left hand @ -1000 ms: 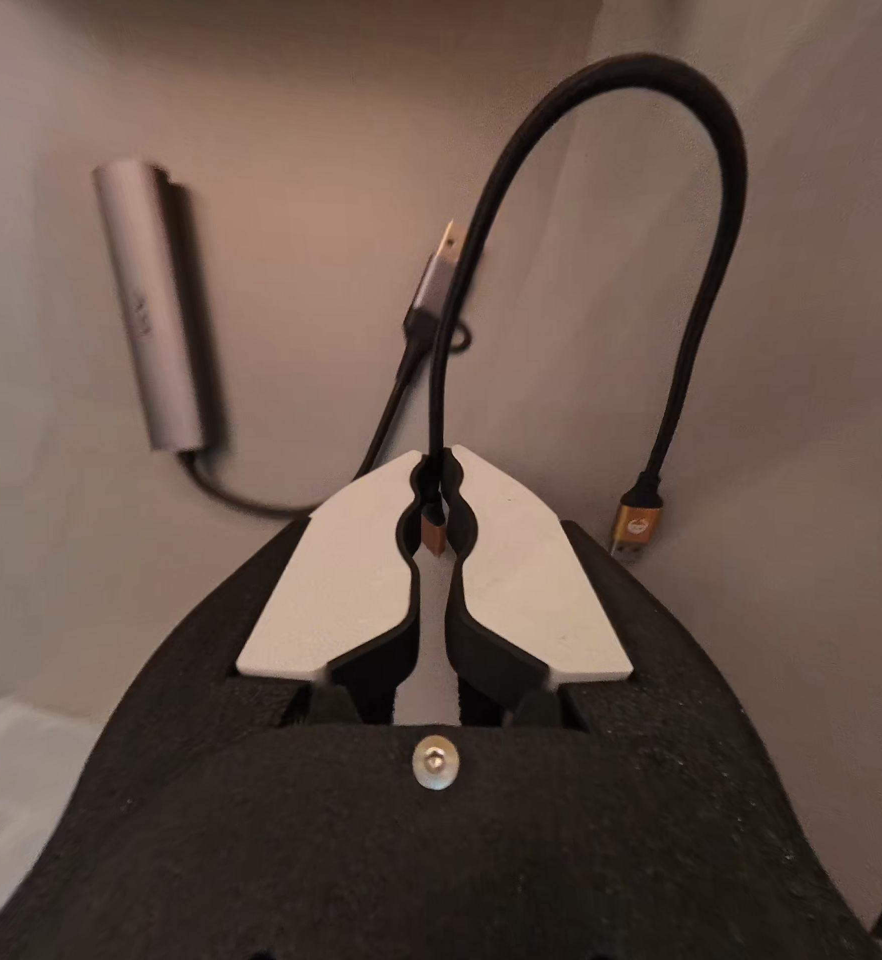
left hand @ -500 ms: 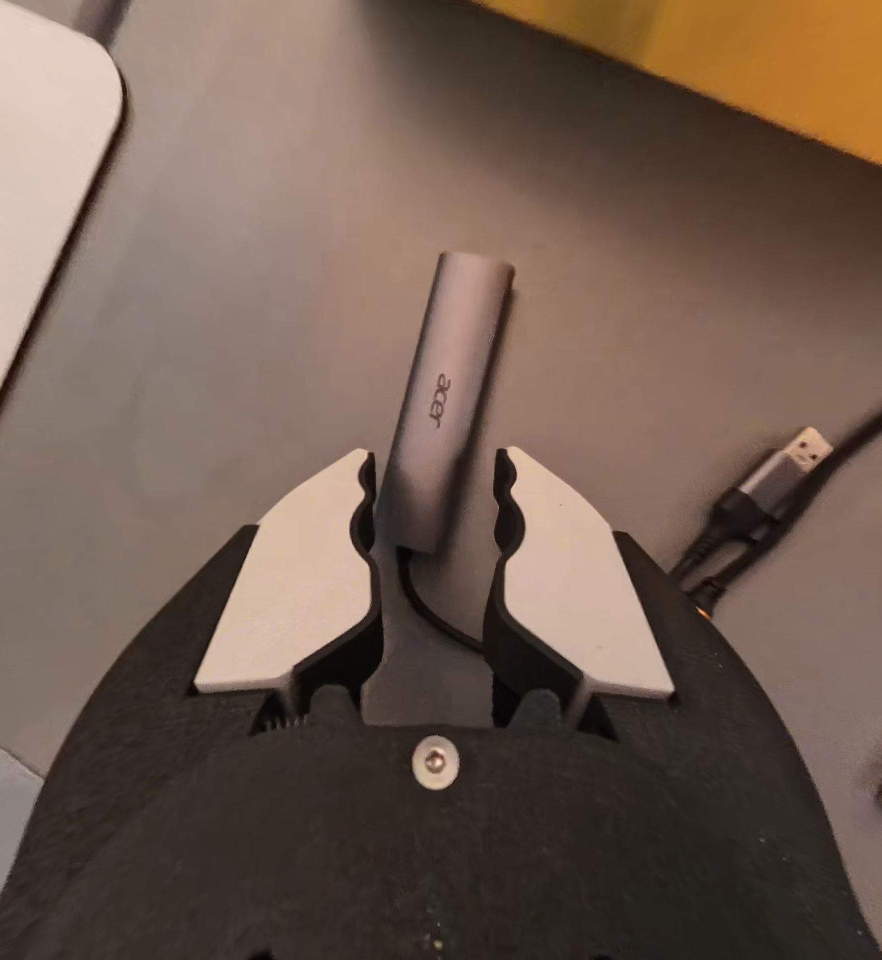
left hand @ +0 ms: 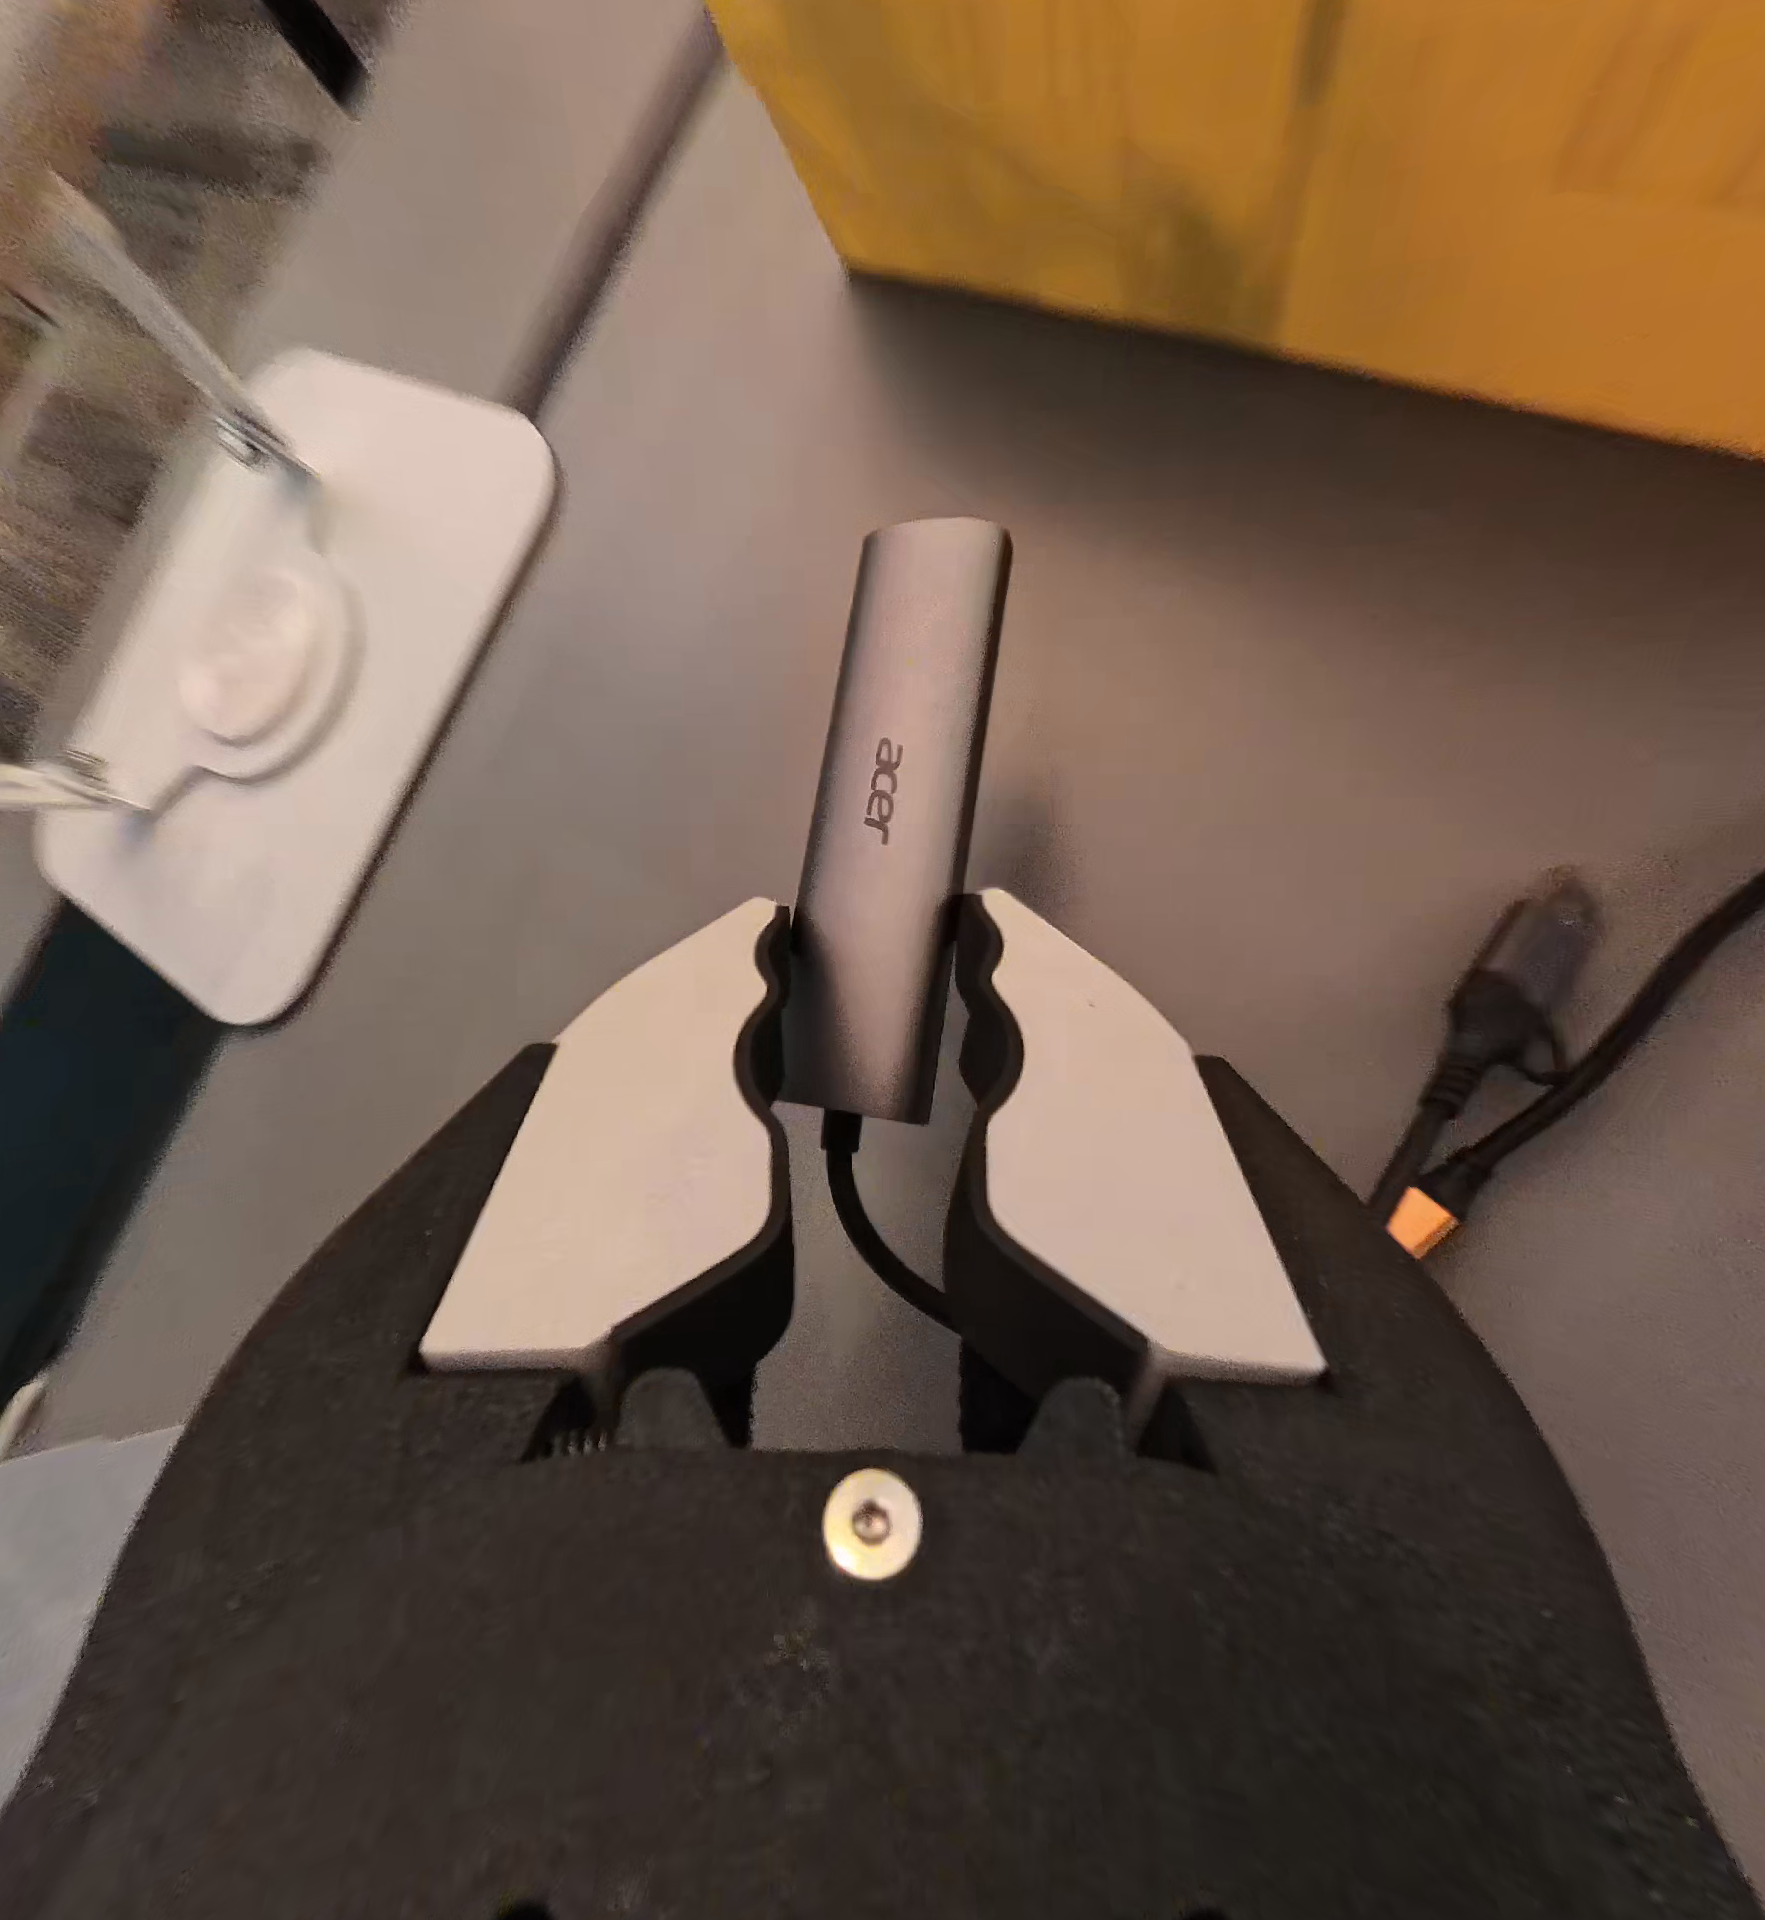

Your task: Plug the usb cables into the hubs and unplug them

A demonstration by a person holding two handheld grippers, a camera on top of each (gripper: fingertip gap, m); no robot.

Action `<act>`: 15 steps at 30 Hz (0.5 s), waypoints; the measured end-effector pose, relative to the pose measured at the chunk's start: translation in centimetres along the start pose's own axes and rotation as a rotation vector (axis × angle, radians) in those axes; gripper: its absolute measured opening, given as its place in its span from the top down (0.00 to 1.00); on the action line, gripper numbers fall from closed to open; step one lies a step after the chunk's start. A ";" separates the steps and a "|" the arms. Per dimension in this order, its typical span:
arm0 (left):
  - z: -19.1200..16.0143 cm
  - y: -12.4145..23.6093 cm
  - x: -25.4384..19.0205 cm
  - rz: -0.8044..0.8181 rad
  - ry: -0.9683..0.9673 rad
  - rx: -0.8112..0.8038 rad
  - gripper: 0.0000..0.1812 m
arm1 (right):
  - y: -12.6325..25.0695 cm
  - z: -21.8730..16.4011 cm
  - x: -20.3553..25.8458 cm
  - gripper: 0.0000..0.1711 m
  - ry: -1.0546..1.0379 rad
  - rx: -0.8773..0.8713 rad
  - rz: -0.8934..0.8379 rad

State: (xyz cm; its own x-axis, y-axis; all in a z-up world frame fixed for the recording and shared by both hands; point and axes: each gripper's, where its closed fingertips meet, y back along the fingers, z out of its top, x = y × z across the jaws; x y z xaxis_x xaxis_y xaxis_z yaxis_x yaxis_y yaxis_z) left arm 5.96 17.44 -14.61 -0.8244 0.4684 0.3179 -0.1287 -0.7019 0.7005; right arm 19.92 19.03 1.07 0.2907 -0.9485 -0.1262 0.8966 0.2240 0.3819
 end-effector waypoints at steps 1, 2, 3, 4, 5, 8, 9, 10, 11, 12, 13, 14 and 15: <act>0.9 1.4 0.2 0.027 -0.012 -0.042 0.83 | -1.0 0.0 -0.2 0.88 -0.037 0.008 0.005; 1.7 2.8 0.4 0.059 -0.032 -0.074 0.83 | -2.1 0.0 -0.5 0.87 -0.082 0.008 0.006; 2.5 4.3 0.6 0.105 -0.062 -0.105 0.83 | -3.2 0.1 -0.9 0.84 -0.132 0.003 0.002; 3.3 5.8 0.8 0.152 -0.094 -0.139 0.83 | -4.4 0.2 -1.4 0.82 -0.190 -0.002 -0.010; 4.0 7.2 0.8 0.186 -0.120 -0.164 0.83 | -5.4 0.2 -2.0 0.78 -0.256 -0.006 -0.030; 5.8 11.0 0.4 0.252 -0.174 -0.234 0.83 | -8.0 1.1 -1.7 0.74 -0.432 -0.074 0.034; 6.2 11.9 0.1 0.259 -0.188 -0.249 0.83 | -8.6 1.8 -0.9 0.73 -0.484 -0.110 0.104; 6.6 12.7 -0.2 0.269 -0.202 -0.264 0.83 | -9.0 2.3 -0.2 0.73 -0.535 -0.133 0.164; 6.8 13.2 -0.6 0.270 -0.219 -0.273 0.83 | -9.3 2.8 0.6 0.74 -0.572 -0.153 0.231; 6.9 13.6 -1.0 0.266 -0.239 -0.276 0.83 | -9.5 3.4 1.5 0.74 -0.600 -0.174 0.302; 7.0 13.9 -1.3 0.274 -0.255 -0.279 0.83 | -9.7 3.6 2.3 0.75 -0.627 -0.175 0.359; 7.1 14.1 -1.5 0.282 -0.269 -0.278 0.83 | -9.9 3.6 3.1 0.76 -0.644 -0.153 0.409; 7.0 14.3 -1.7 0.283 -0.282 -0.271 0.83 | -10.0 3.4 3.8 0.84 -0.647 -0.128 0.457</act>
State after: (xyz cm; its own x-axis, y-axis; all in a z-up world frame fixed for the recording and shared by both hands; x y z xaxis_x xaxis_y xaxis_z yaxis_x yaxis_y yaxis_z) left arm 9.41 10.42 -0.67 -0.6709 0.3395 0.6593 -0.0903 -0.9199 0.3817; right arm 10.92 12.38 -0.10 0.4227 -0.6898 0.5877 0.7784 0.6085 0.1543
